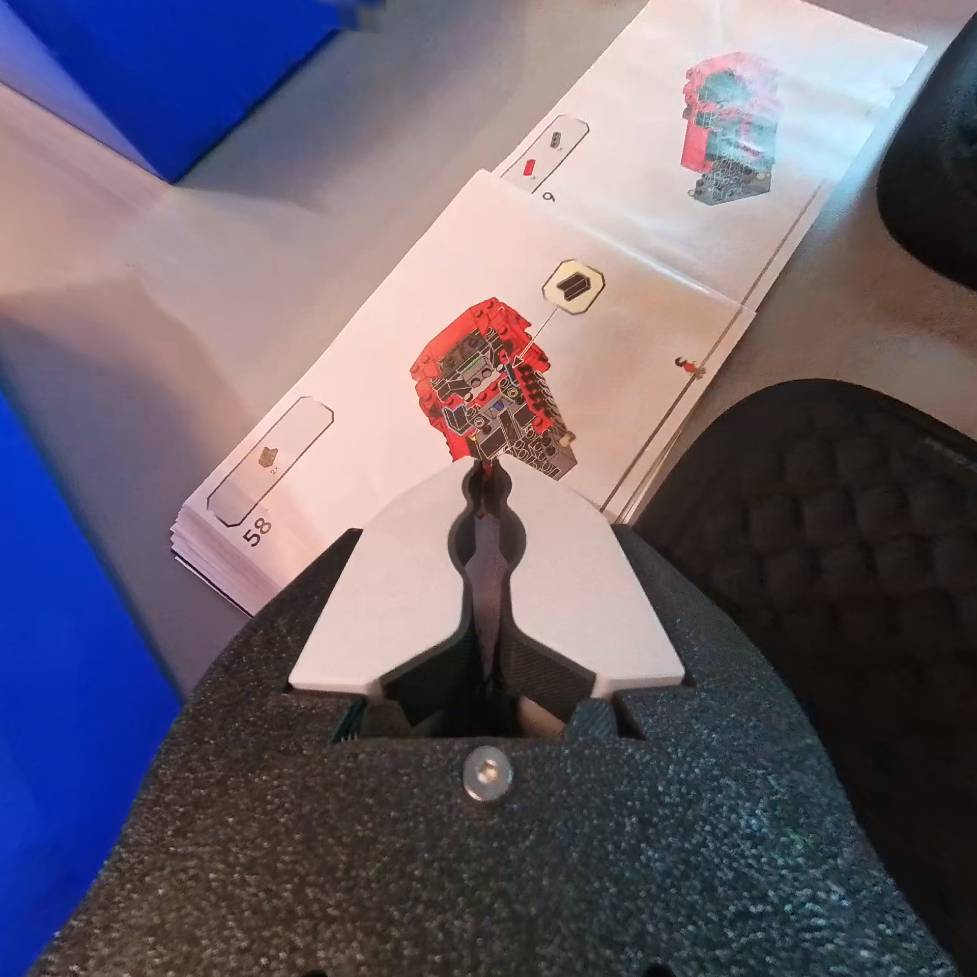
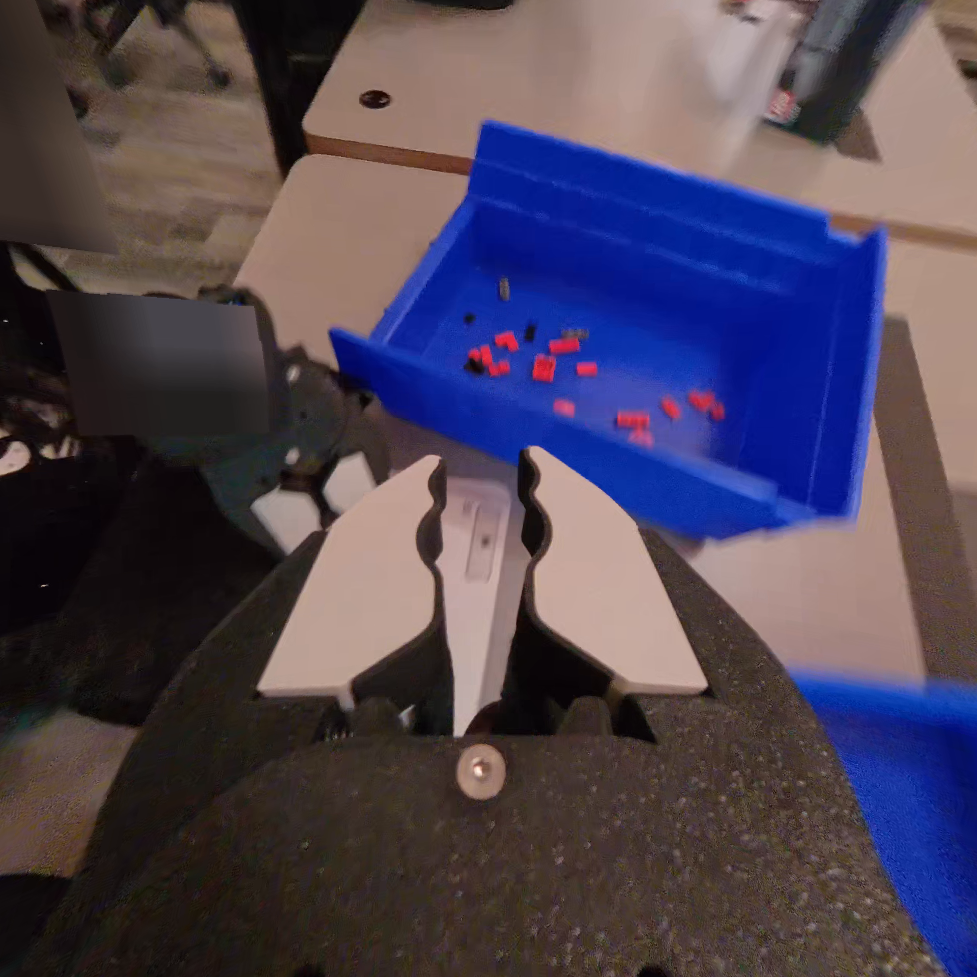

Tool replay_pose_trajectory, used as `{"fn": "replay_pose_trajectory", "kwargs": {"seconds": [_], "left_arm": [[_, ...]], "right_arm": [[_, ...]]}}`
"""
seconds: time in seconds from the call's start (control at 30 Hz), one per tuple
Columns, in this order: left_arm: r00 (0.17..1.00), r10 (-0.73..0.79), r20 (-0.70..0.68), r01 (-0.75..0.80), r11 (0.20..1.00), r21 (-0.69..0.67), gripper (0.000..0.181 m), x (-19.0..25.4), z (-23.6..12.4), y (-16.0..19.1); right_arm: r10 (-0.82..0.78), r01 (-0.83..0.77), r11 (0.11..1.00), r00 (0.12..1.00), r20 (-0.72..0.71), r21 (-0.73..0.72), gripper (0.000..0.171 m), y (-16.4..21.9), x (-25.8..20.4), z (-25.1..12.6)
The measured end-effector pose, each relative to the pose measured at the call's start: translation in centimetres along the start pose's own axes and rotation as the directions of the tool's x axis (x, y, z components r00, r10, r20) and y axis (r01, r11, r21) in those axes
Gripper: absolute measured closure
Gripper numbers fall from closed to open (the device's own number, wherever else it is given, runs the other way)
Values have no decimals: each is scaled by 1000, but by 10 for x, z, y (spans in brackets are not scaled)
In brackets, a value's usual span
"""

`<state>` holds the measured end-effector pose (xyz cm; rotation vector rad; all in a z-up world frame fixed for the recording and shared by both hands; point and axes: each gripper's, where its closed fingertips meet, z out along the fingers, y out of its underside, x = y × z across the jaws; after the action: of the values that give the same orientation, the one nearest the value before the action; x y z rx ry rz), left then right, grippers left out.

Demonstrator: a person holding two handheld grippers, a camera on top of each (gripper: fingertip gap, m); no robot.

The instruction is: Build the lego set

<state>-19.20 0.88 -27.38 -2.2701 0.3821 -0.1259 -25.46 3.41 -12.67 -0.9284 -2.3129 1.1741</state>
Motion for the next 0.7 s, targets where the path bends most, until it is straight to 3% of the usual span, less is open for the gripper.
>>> {"fn": "replay_pose_trajectory", "kwargs": {"seconds": [0.1, 0.17, 0.27, 0.33, 0.53, 0.7], "left_arm": [[1000, 13, 10, -13, 1000, 0, 179, 0, 0, 0], [1000, 13, 11, -13, 1000, 0, 179, 0, 0, 0], [1000, 11, 9, -11, 1000, 1, 179, 0, 0, 0], [1000, 14, 11, -14, 1000, 1, 179, 0, 0, 0], [999, 33, 27, -33, 999, 0, 179, 0, -1, 0], [999, 33, 27, -33, 999, 1, 179, 0, -1, 0]], "right_arm": [[-138, 149, 987, 980, 143, -68, 148, -43, 18, 64], [-126, 170, 974, 955, 270, -147, 153, -54, 18, 115], [-114, 232, 890, 946, 302, -392, 160, -27, 34, 180], [-23, 184, 843, 951, 308, -505, 161, -8, 33, 208], [68, 83, 774, 975, 212, -627, 158, 15, 44, 232], [10, 139, 818, 967, 256, -557, 169, 4, 38, 223]]}}
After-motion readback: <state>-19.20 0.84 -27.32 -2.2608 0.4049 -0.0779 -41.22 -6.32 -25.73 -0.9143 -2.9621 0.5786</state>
